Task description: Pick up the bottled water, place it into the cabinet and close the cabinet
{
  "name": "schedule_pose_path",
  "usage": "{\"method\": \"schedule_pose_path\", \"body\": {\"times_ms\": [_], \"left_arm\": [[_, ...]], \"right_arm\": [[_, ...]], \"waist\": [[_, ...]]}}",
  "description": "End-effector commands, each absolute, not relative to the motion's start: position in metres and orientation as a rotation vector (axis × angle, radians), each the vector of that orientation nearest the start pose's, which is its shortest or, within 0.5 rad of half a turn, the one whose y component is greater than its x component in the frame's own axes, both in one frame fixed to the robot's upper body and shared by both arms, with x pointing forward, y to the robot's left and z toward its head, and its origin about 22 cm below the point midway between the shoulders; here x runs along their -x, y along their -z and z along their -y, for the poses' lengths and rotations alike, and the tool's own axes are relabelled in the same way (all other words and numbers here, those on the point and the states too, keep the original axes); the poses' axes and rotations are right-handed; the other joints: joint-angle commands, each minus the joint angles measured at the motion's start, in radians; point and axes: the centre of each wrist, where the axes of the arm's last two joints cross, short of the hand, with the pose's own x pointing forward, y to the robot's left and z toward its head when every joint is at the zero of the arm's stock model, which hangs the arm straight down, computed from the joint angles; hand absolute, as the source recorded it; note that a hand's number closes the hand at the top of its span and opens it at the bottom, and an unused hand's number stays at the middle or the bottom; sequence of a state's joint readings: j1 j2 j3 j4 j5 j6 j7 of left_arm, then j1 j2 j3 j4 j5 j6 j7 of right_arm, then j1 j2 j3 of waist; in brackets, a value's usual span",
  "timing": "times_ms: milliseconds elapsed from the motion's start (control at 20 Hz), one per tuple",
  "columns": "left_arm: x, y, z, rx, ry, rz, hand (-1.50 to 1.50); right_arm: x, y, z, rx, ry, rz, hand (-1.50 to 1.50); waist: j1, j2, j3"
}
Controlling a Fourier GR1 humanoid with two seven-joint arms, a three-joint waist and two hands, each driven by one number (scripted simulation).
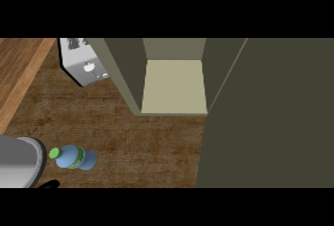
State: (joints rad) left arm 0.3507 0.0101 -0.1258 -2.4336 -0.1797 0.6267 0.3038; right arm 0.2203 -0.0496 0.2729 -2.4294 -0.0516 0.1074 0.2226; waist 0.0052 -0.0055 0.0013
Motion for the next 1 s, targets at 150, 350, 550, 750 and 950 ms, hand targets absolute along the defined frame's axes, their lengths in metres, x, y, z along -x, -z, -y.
{"method": "schedule_pose_path", "body": {"times_ms": [150, 350, 550, 750, 950], "left_arm": [[-0.086, -0.165, -0.214, -0.544, -0.672, 1.847, -1.50], [-0.074, -0.170, -0.220, -0.537, -0.654, 1.840, -1.50], [-0.081, -0.164, -0.219, -0.557, -0.666, 1.826, -1.50], [-0.071, -0.167, -0.218, -0.582, -0.652, 1.795, -1.50], [-0.075, -0.157, -0.217, -0.590, -0.647, 1.767, -1.50]], "right_arm": [[-0.116, -0.172, 0.189, -0.308, -0.211, 1.990, -1.50], [-0.107, -0.178, 0.195, -0.295, -0.230, 1.975, -1.50], [-0.098, -0.179, 0.188, -0.304, -0.200, 1.979, -1.50], [-0.106, -0.181, 0.182, -0.296, -0.201, 1.978, -1.50], [-0.105, -0.171, 0.174, -0.300, -0.215, 1.969, -1.50]], "waist": [[0.002, 0.000, 0.001], [0.006, -0.003, 0.001], [-0.008, -0.003, 0.000], [0.003, -0.002, 0.001], [-0.004, -0.003, 0.000]]}}
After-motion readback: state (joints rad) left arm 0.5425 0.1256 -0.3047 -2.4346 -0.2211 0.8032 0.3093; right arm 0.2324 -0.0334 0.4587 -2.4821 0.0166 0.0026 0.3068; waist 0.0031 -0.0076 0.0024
